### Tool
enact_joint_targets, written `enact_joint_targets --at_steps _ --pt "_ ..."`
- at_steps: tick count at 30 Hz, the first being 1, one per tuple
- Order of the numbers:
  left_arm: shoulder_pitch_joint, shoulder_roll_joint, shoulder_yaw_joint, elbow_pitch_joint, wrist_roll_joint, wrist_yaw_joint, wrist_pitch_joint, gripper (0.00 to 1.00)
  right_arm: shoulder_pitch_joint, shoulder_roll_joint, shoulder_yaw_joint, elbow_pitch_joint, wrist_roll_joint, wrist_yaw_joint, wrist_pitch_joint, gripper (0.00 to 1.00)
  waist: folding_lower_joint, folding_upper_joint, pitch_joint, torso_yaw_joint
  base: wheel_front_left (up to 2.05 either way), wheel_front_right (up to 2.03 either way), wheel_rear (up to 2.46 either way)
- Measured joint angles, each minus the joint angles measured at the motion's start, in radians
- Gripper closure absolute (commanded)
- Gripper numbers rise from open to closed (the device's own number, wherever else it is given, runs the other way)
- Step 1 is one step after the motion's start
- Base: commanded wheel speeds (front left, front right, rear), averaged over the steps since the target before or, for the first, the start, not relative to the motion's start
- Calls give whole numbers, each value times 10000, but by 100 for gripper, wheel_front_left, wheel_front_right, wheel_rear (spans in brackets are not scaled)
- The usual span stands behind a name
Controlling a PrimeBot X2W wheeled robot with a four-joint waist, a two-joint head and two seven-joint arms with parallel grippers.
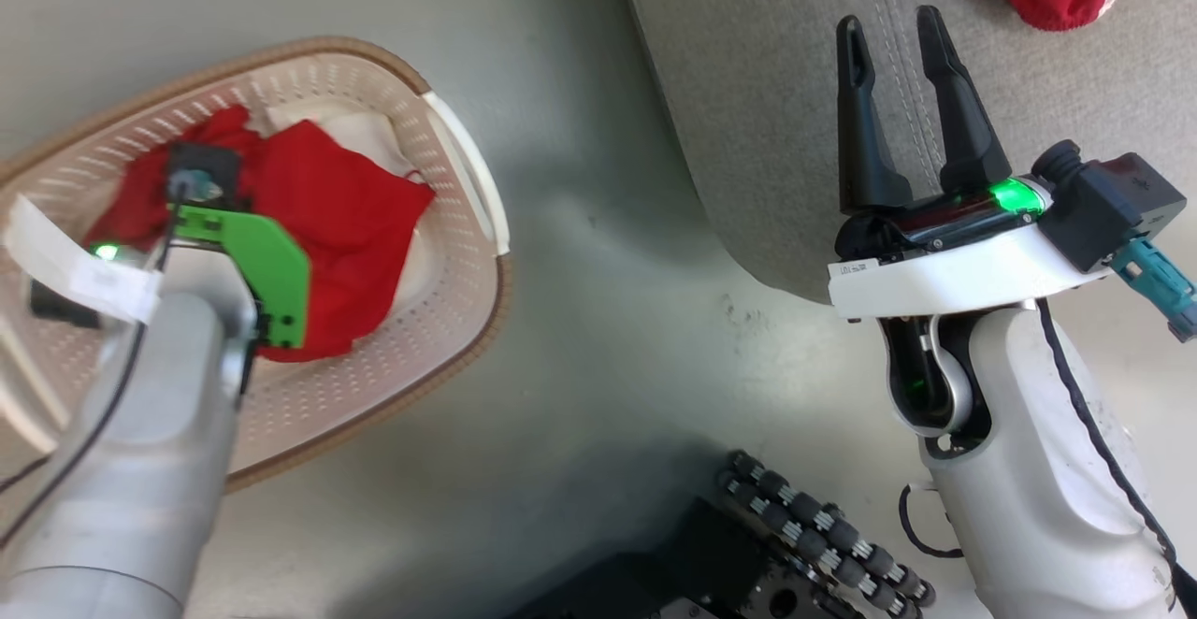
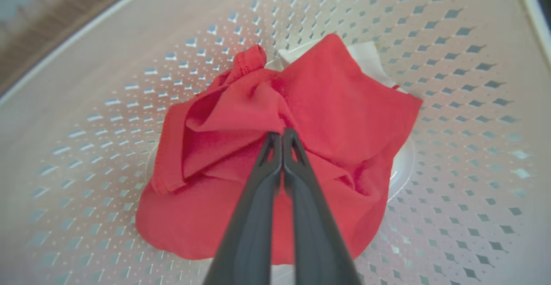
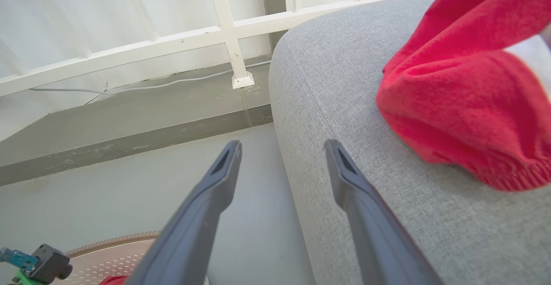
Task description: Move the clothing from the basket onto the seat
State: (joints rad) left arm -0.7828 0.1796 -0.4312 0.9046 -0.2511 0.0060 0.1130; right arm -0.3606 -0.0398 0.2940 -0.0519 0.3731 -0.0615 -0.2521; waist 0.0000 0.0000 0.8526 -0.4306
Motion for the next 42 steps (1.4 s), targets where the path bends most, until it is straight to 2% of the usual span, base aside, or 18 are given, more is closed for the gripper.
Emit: enact_joint_targets --at_steps 11,21,32,42 --pt "592 -1089 -201 -617 -458 -591 -1977 100 3 -401 -399 771 -403 274 0 0 0 0 -1351 958 0 0 0" --pt "1240 -1304 -222 -1170 -995 -941 -3333 100 283 -840 -407 1563 -660 527 0 0 0 0 -2627 2063 0 0 0" --pt "2040 -1327 -251 -2027 -1225 -1037 -3528 100 945 -876 -293 2205 -658 719 0 0 -1 0 -4225 3150 0 0 0" --pt "2774 -1331 -230 -3009 -1592 -1104 -3567 100 1710 -836 -27 2752 -623 844 0 0 -1 0 -5758 3862 0 0 0"
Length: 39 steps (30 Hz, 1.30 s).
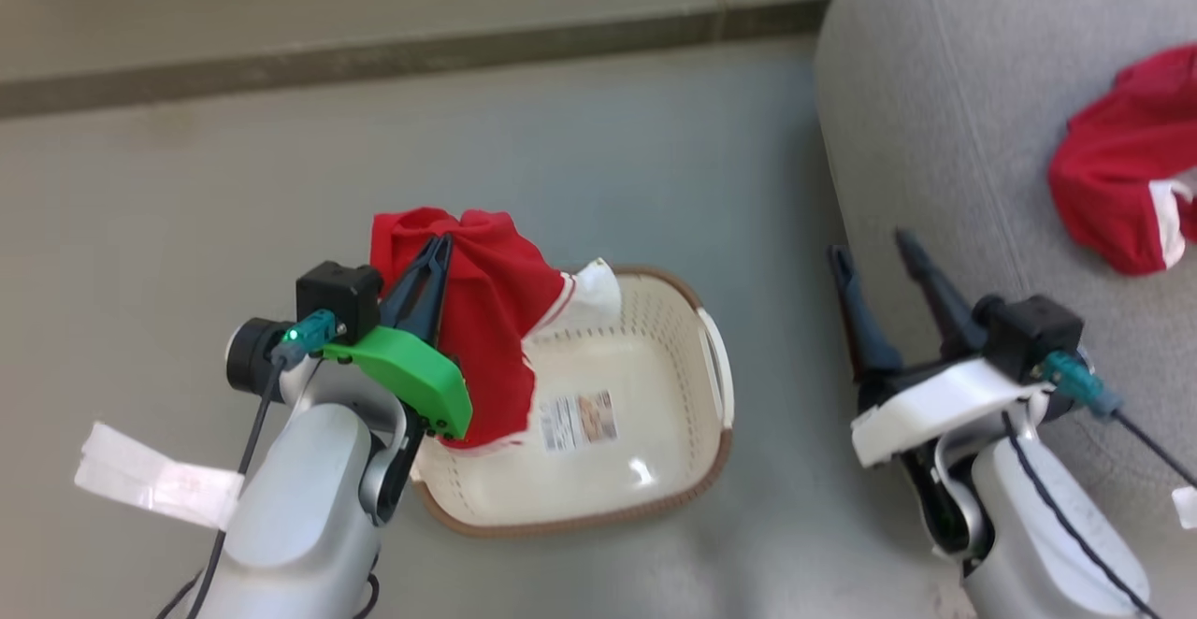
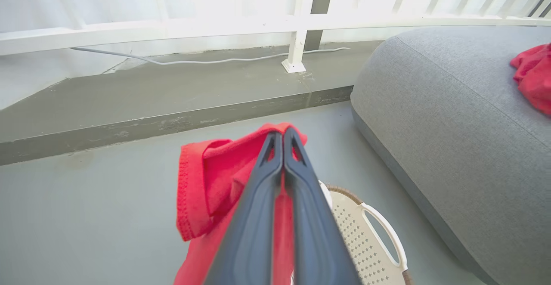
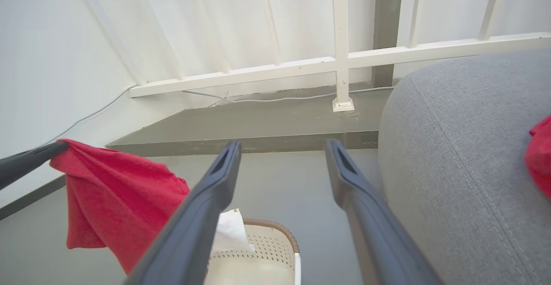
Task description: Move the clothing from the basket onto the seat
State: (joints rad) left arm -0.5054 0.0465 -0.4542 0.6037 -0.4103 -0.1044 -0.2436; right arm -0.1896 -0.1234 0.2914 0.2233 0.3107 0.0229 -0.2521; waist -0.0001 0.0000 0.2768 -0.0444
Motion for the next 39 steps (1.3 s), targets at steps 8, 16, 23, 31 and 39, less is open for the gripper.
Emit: enact_joint_targets --at_steps 8,16,23,31,39 --pt "427 2 -59 -696 -56 -19 -40 100 616 144 270 290 113 121 6 0 0 0 -1227 337 0 0 0" --pt "815 6 -608 -1494 -153 -102 245 100 1228 288 702 314 180 199 176 0 0 0 -2384 500 0 0 0" --pt "1034 6 -1231 -2401 -314 -186 821 100 1471 313 963 15 253 209 351 0 0 0 -3008 494 0 0 0" --pt "1595 6 -2011 -3356 -619 -190 1657 100 1918 378 1348 -476 282 293 596 0 0 0 -3209 261 0 0 0" --pt "1788 23 -2207 -3998 -690 -190 2050 100 2023 405 1707 -826 293 395 748 0 0 0 -3217 210 0 0 0"
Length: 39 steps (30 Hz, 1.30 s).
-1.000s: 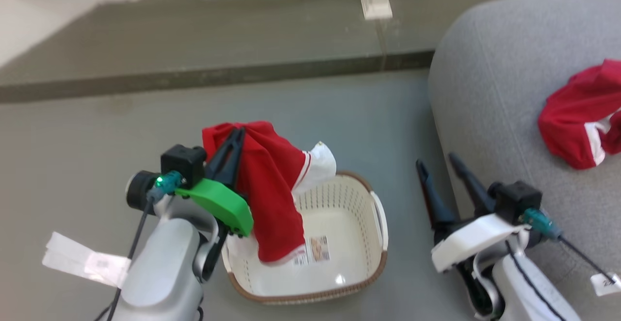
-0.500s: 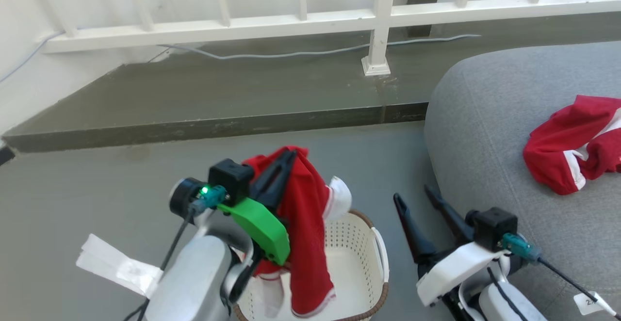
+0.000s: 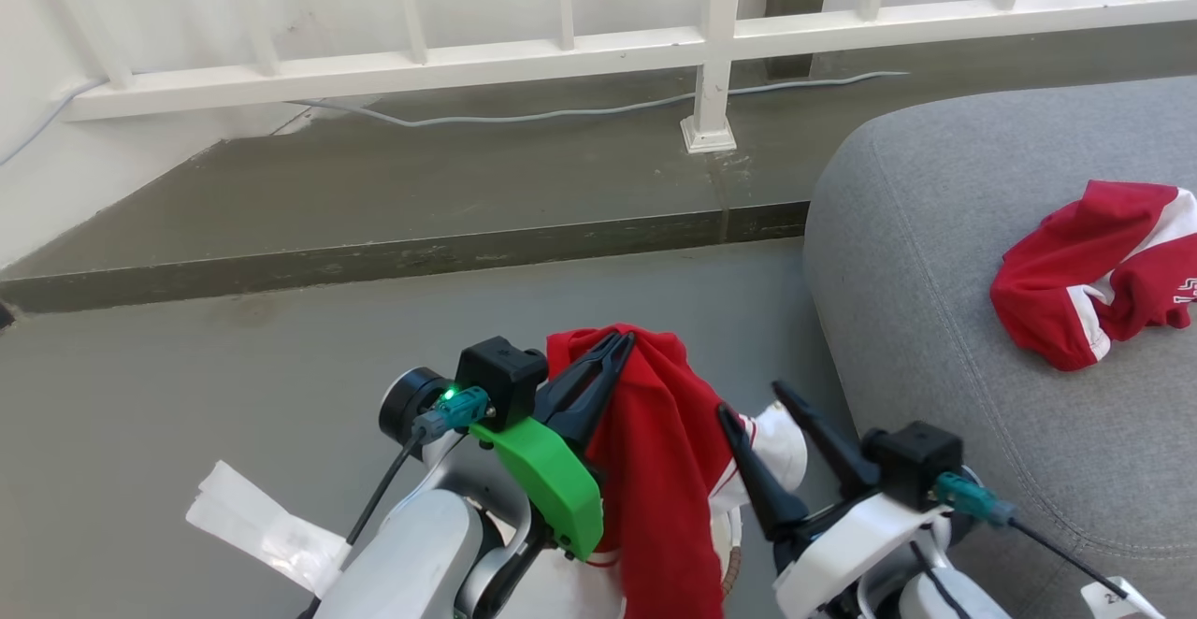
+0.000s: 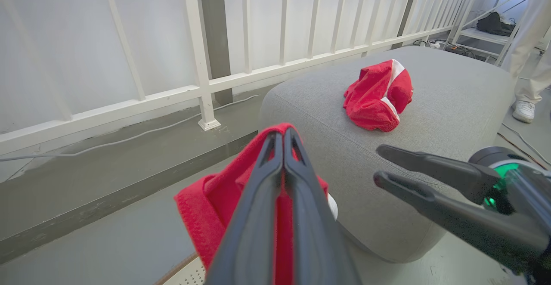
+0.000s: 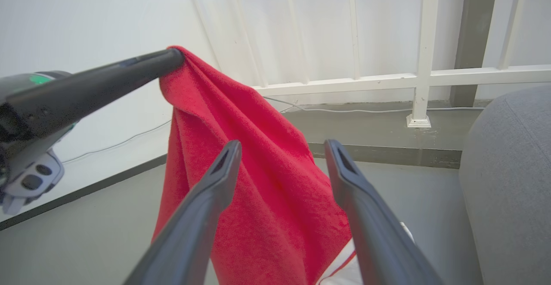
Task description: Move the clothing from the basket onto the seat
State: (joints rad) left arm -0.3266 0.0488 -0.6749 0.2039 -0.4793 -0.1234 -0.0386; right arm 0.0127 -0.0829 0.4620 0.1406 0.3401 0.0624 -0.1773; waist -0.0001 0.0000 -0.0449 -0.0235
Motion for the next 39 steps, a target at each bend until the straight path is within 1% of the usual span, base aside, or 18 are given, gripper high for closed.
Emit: enact_joint_targets --at_steps 4,11,13,18,19,20,31,32,33,34,39 --pt "10 17 -42 -314 -2 0 144 100 -12 54 466 -42 21 203 123 0 0 0 4 24 0 0 0" --pt "15 19 -253 -709 -4 0 470 100 -128 165 1269 148 123 426 257 0 0 0 9 242 0 0 0" --pt "35 19 -364 -922 -6 0 571 100 -531 186 1523 428 192 433 286 0 1 0 27 399 0 0 0" --pt "213 58 -408 -1244 -19 0 771 100 -1186 215 1877 1103 316 514 286 0 0 0 67 542 0 0 0" --pt "238 65 -420 -1267 -19 0 796 100 -1272 217 1908 1208 341 516 286 61 0 0 71 556 0 0 0" --pt "254 69 -428 -1308 -19 0 838 100 -1354 215 1921 1323 360 516 284 100 0 0 74 572 0 0 0" --pt "407 272 -451 -1680 -96 4 1087 100 -1816 215 1918 1998 782 516 73 100 1 0 131 702 0 0 0" --pt "410 293 -453 -1722 -100 4 1093 73 -1879 213 1918 2050 819 518 48 100 1 0 137 703 0 0 0" --pt "410 309 -453 -1774 -100 4 1095 7 -1940 213 1914 2073 840 518 4 100 0 0 143 701 0 0 0" --pt "410 318 -453 -1822 -100 4 1097 0 -1989 213 1908 2094 842 518 -35 100 0 0 149 697 0 0 0" --pt "411 403 -414 -2107 -58 27 1083 0 -2257 215 1649 2284 934 514 -174 100 1 0 179 643 0 0 0"
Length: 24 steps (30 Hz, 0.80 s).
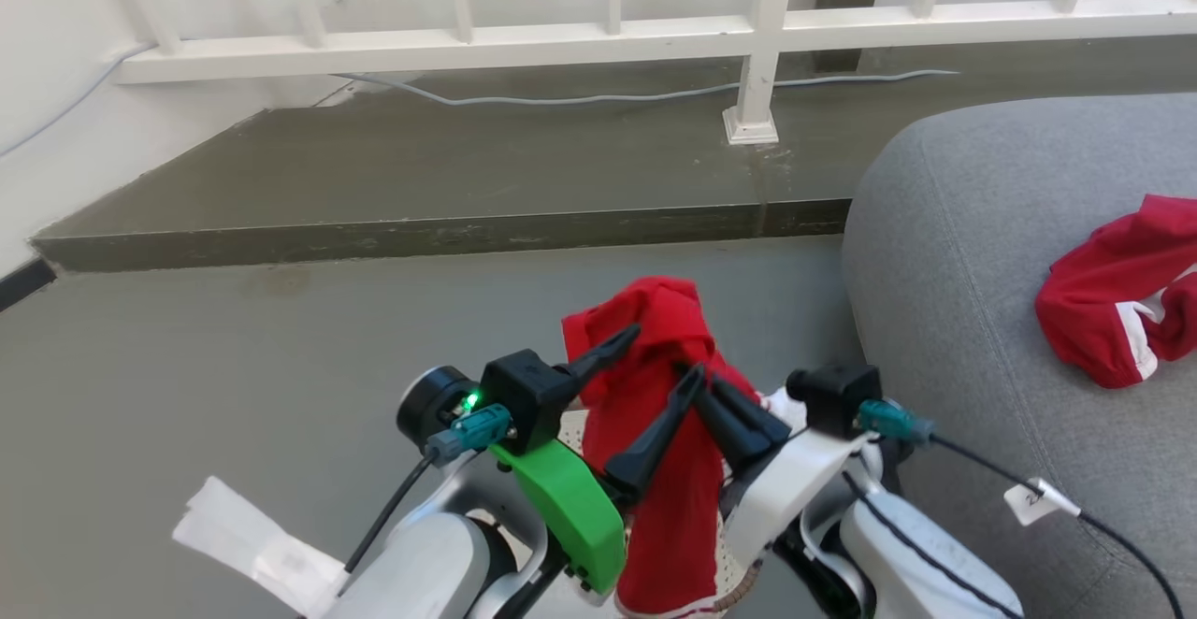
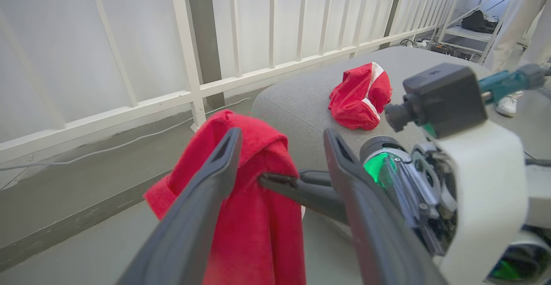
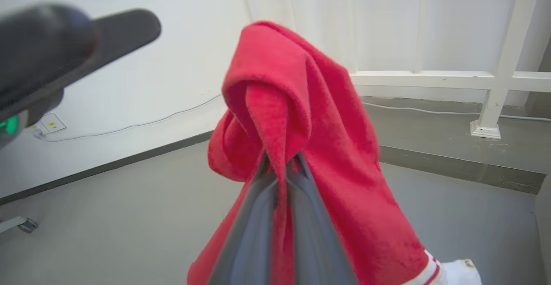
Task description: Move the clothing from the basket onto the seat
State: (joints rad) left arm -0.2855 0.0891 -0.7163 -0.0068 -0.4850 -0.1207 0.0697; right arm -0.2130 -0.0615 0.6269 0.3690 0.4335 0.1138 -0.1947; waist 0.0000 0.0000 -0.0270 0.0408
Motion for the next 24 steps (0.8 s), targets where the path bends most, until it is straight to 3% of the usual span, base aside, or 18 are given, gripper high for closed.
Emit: enact_joint_targets --at_steps 4,8,24 --pt "9 242 96 -341 199 173 -52 0 -333 0 -414 128 12 -115 -90 100 0 0 52 -132 0 0 0" --pt "160 428 109 -508 240 199 -105 0 -621 -50 -1043 282 77 -462 -176 100 0 0 139 -323 0 0 0" --pt "951 940 -159 -1058 677 299 -90 0 -1011 -1045 -3047 410 357 -1436 -437 100 0 0 834 -1329 0 0 0"
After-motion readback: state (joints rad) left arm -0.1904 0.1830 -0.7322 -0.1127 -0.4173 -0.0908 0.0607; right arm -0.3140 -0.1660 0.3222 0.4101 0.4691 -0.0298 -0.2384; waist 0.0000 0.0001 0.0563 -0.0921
